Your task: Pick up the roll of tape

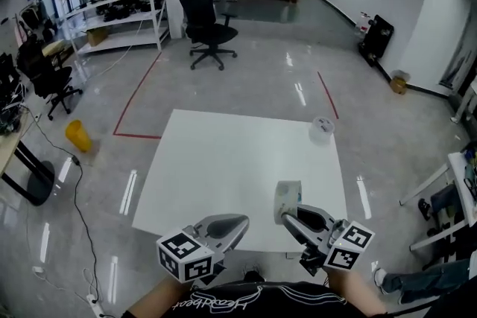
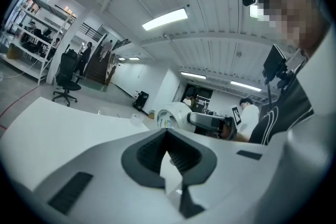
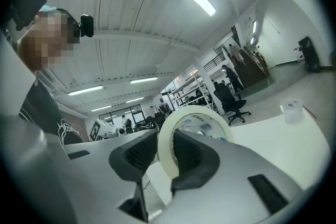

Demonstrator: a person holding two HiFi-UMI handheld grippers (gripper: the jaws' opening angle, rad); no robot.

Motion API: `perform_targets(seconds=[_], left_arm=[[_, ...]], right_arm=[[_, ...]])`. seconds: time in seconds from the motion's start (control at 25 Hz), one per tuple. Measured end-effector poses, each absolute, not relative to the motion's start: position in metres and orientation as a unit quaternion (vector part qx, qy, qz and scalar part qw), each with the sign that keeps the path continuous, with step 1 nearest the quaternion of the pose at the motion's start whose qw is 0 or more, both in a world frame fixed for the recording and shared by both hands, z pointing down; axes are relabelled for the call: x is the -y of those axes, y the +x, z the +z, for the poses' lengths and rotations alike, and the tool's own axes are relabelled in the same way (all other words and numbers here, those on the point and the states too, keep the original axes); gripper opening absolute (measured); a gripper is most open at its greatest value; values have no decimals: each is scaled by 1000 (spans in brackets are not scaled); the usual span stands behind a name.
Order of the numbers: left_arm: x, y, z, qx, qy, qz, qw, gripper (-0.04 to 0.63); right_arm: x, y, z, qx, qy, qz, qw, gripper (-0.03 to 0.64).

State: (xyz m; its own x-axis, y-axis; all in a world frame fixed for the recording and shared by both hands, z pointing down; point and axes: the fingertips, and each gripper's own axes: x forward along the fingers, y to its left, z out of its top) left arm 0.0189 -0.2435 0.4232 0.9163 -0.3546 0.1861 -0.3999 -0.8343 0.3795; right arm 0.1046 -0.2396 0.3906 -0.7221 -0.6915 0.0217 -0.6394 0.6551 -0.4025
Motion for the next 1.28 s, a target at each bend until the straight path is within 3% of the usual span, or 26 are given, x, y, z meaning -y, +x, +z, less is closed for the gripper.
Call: perform_targets(seconds=[1.28], left_arm=[[225,38,419,168,964,72,194,3]], right_arm=[[219,126,403,-888,-395,-214,94,97]])
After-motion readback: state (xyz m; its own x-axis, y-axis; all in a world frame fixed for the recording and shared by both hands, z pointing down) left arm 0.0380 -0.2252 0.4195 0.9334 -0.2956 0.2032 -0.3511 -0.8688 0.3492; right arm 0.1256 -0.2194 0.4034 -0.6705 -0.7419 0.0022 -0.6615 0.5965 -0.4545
